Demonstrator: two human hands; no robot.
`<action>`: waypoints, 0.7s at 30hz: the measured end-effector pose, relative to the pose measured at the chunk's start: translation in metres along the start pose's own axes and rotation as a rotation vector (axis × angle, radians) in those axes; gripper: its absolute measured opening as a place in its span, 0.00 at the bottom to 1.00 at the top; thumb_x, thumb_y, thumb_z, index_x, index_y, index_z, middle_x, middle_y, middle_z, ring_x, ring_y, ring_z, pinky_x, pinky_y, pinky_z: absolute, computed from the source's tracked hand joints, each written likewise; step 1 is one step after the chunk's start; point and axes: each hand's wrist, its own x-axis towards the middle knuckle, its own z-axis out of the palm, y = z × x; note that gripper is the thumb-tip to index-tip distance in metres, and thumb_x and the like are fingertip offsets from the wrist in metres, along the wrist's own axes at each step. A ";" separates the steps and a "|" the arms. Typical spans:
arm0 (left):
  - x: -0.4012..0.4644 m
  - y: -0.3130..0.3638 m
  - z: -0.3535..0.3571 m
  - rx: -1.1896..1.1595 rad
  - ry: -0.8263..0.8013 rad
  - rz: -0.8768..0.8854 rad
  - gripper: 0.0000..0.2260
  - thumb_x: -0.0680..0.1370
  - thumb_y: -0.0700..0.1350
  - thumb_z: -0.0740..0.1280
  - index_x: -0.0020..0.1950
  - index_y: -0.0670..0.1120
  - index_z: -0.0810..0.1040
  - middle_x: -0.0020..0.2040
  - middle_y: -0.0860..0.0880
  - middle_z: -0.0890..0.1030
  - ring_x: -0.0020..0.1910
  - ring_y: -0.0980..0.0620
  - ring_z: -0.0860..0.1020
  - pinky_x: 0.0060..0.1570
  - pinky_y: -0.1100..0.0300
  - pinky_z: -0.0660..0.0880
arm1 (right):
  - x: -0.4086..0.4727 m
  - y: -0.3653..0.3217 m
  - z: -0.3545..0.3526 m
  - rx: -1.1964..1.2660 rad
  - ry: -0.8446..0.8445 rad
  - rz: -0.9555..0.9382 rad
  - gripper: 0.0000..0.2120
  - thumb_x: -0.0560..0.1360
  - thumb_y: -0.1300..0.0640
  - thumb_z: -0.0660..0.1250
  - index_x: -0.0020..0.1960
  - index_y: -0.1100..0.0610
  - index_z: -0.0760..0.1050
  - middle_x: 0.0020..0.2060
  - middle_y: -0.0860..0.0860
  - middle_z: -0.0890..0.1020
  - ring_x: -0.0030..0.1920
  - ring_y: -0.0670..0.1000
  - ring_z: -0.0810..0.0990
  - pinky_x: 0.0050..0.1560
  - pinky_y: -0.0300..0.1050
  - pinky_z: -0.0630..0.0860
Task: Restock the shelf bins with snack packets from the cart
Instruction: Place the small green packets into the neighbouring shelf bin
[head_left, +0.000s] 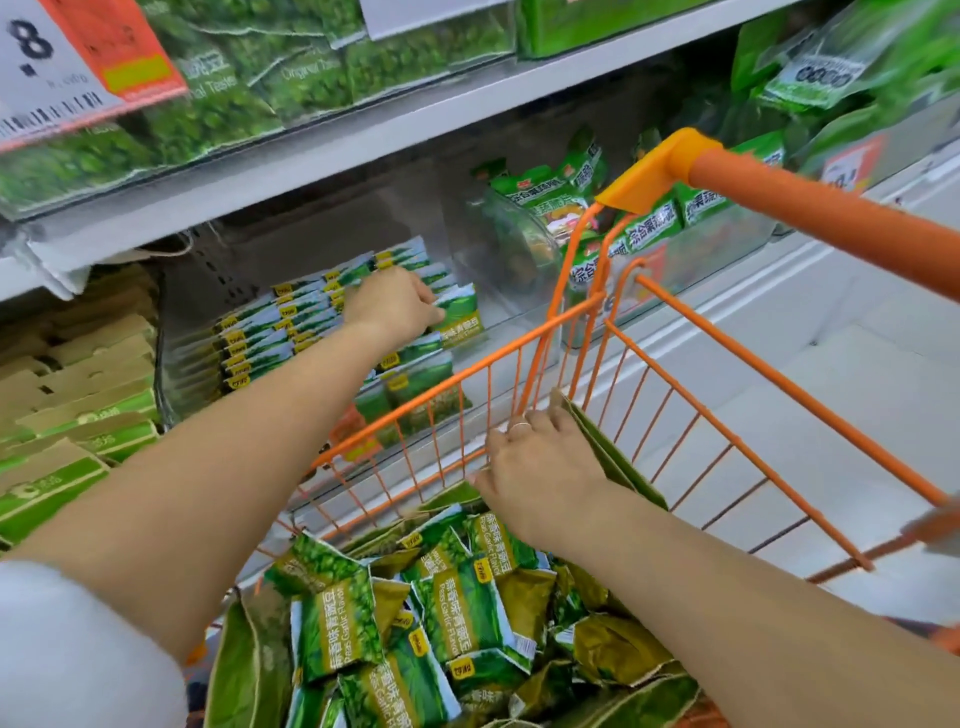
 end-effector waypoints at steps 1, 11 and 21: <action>0.000 0.002 0.001 0.079 0.002 0.003 0.09 0.76 0.53 0.70 0.43 0.49 0.84 0.42 0.51 0.82 0.48 0.46 0.77 0.57 0.51 0.69 | -0.001 0.000 0.000 -0.008 -0.013 -0.002 0.25 0.83 0.45 0.47 0.72 0.61 0.62 0.69 0.59 0.68 0.71 0.60 0.62 0.74 0.61 0.52; -0.031 -0.006 -0.017 -0.127 0.162 0.076 0.08 0.78 0.49 0.65 0.48 0.52 0.83 0.50 0.51 0.84 0.53 0.46 0.79 0.62 0.53 0.69 | -0.009 0.007 -0.009 -0.103 -0.024 0.057 0.14 0.80 0.56 0.59 0.64 0.57 0.69 0.59 0.55 0.76 0.59 0.56 0.75 0.50 0.49 0.71; -0.179 -0.022 0.011 -0.423 -0.181 0.460 0.06 0.79 0.47 0.66 0.51 0.53 0.83 0.44 0.62 0.80 0.43 0.64 0.76 0.42 0.69 0.70 | -0.016 0.016 -0.025 -0.168 -0.268 0.197 0.10 0.79 0.64 0.58 0.59 0.57 0.70 0.34 0.51 0.67 0.36 0.52 0.69 0.36 0.45 0.68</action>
